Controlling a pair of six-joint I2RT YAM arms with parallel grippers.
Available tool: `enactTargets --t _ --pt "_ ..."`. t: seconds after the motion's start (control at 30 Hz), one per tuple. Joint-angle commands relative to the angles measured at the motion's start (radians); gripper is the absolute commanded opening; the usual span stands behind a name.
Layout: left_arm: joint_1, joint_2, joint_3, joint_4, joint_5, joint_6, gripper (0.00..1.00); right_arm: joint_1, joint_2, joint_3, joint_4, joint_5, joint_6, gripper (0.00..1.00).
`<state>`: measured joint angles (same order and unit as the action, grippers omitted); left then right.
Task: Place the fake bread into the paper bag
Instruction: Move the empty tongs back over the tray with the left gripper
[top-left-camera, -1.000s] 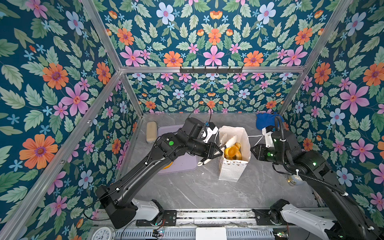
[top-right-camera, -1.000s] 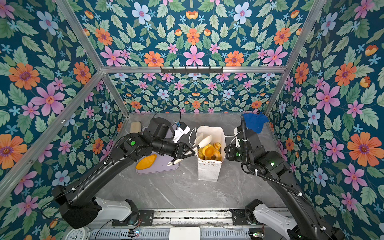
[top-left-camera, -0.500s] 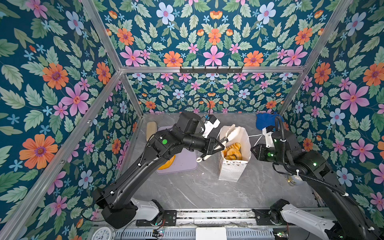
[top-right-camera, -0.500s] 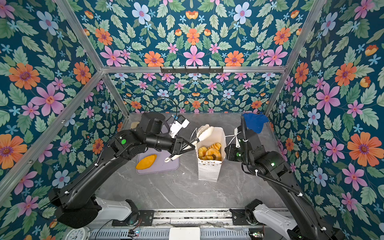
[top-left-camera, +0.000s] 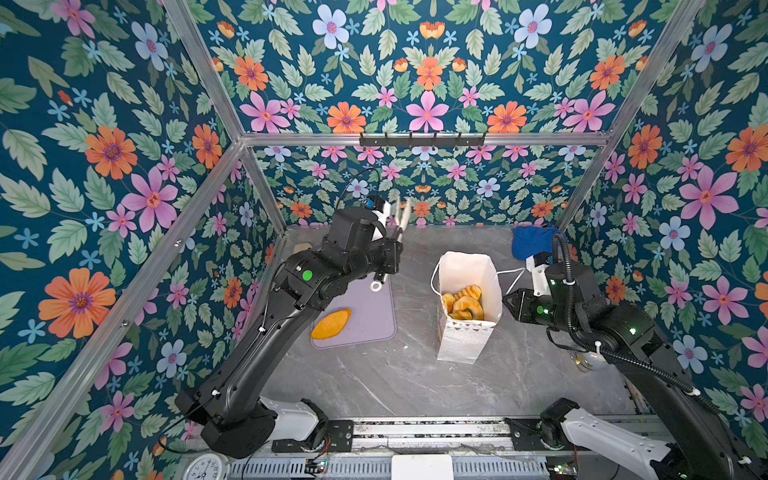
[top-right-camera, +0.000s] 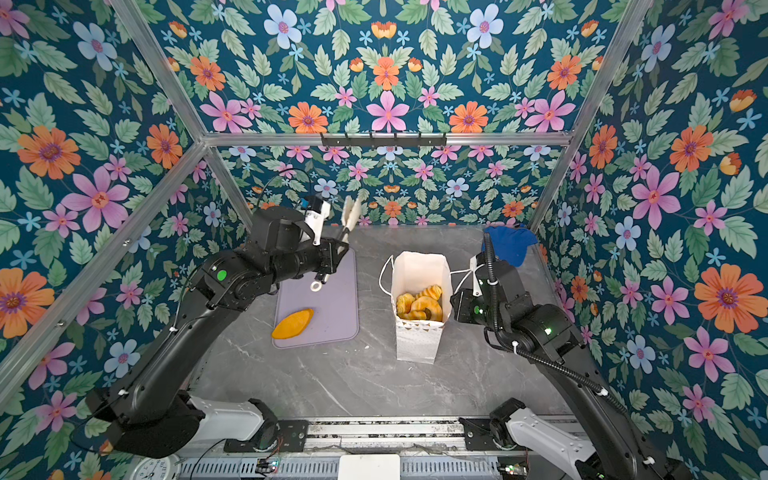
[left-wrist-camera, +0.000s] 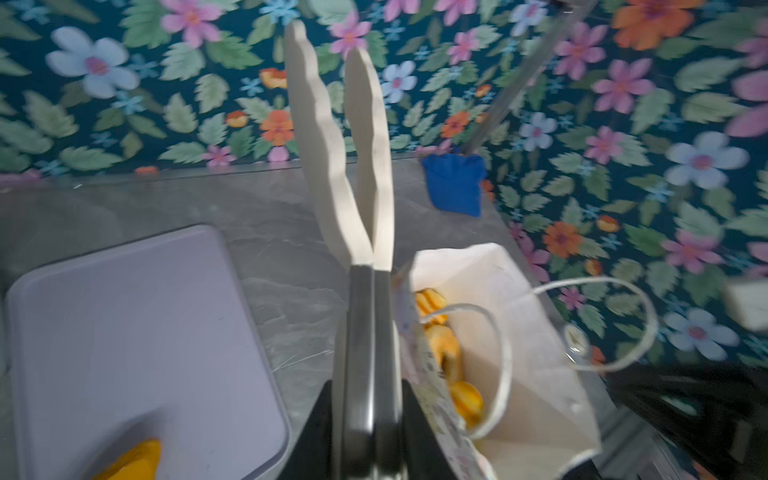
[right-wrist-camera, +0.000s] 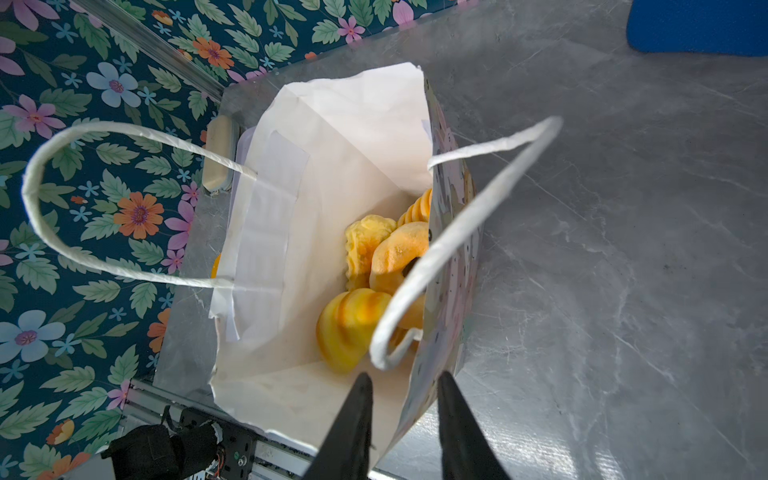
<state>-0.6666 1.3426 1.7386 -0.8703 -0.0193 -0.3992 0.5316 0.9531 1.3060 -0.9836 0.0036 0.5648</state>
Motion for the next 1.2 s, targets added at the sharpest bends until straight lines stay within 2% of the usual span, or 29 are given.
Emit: enactTargets --t 0.0,0.13,0.4,0.6,0.73,0.83,0.93,1.07,1.17 --pt "0.096 -0.055 -0.098 -0.03 -0.09 -0.077 0.17 0.001 -0.003 -0.004 -0.007 0.01 -0.002 0.29" --pt "0.232 -0.132 -0.262 -0.032 -0.037 -0.121 0.19 0.0 -0.002 -0.011 0.004 0.005 -0.003 0.29" --pt "0.285 -0.226 -0.537 -0.029 0.023 -0.191 0.21 0.0 0.011 -0.016 0.029 -0.014 -0.006 0.29" --pt "0.41 -0.301 -0.72 0.016 0.196 -0.21 0.21 0.0 0.005 -0.03 0.043 -0.022 -0.009 0.29" --pt "0.508 -0.332 -0.815 0.106 0.338 -0.209 0.2 0.001 -0.004 -0.043 0.051 -0.025 -0.012 0.29" --pt "0.507 -0.331 -0.807 0.108 0.366 -0.197 0.2 0.001 -0.01 -0.051 0.049 -0.019 -0.017 0.29" --pt "0.48 -0.29 -0.76 0.036 0.345 -0.163 0.21 0.001 -0.014 -0.057 0.056 -0.017 -0.02 0.29" --pt "0.299 -0.189 -0.669 -0.089 0.155 -0.167 0.22 0.001 -0.004 -0.055 0.065 -0.022 -0.022 0.29" --pt "0.216 -0.112 -0.619 -0.171 0.046 -0.18 0.2 0.0 -0.003 -0.054 0.066 -0.025 -0.022 0.29"
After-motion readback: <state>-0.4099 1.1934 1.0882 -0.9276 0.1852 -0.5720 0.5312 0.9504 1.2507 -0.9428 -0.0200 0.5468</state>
